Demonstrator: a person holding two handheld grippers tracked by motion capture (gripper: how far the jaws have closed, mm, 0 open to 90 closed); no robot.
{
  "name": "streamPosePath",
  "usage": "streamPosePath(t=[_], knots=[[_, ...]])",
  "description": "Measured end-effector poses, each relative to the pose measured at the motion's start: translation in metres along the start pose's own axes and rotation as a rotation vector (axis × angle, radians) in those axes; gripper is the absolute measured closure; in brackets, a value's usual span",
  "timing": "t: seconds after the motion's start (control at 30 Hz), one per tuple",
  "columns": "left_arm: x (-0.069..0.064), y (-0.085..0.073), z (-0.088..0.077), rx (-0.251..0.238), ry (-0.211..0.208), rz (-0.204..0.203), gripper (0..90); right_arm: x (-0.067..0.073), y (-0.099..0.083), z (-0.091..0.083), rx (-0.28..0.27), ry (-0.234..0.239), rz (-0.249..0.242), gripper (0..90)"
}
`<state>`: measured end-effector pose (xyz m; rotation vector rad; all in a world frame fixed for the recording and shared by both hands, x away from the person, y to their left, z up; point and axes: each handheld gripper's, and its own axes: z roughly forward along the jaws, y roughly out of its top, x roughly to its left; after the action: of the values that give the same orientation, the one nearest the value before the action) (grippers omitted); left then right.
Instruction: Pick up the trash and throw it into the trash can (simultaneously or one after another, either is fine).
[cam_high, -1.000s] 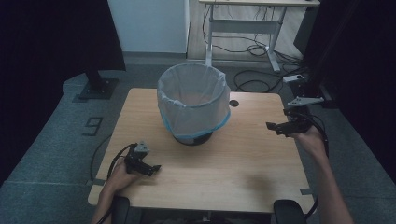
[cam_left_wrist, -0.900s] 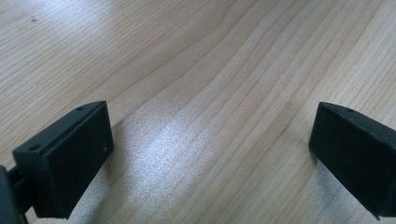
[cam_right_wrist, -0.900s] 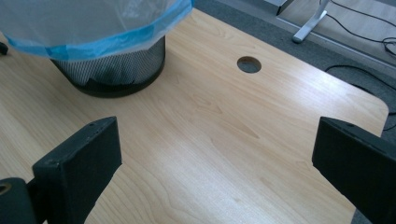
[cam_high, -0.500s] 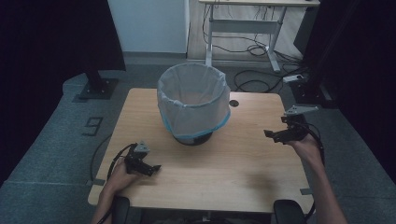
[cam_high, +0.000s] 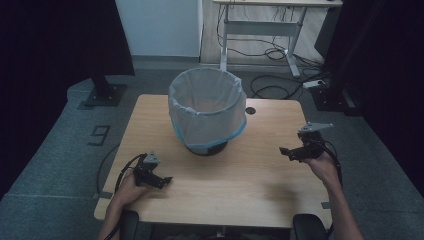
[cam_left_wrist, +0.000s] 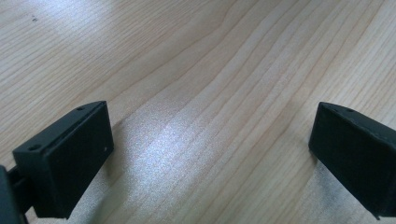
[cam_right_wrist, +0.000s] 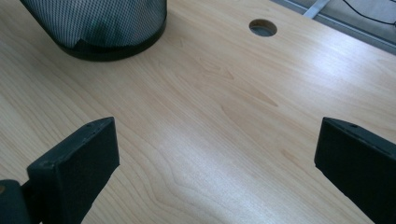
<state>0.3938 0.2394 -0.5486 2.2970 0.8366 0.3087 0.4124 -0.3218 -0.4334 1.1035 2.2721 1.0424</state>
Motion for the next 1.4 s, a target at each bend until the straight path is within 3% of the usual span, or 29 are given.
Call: streamPosePath(t=[0.8,1.2,1.4], knots=[[0.000,0.000,0.000,-0.002,0.000,-0.001,0.0,0.017,-0.048,0.038,0.030,0.004,0.007,0.0],[0.000,0.000,0.000,0.000,0.002,-0.002,0.0,0.031,-0.069,0.061,0.083,-0.001,-0.021,0.0],[0.000,0.000,0.000,0.000,0.003,-0.002,0.0,0.037,-0.078,0.074,0.117,0.023,-0.016,0.0]])
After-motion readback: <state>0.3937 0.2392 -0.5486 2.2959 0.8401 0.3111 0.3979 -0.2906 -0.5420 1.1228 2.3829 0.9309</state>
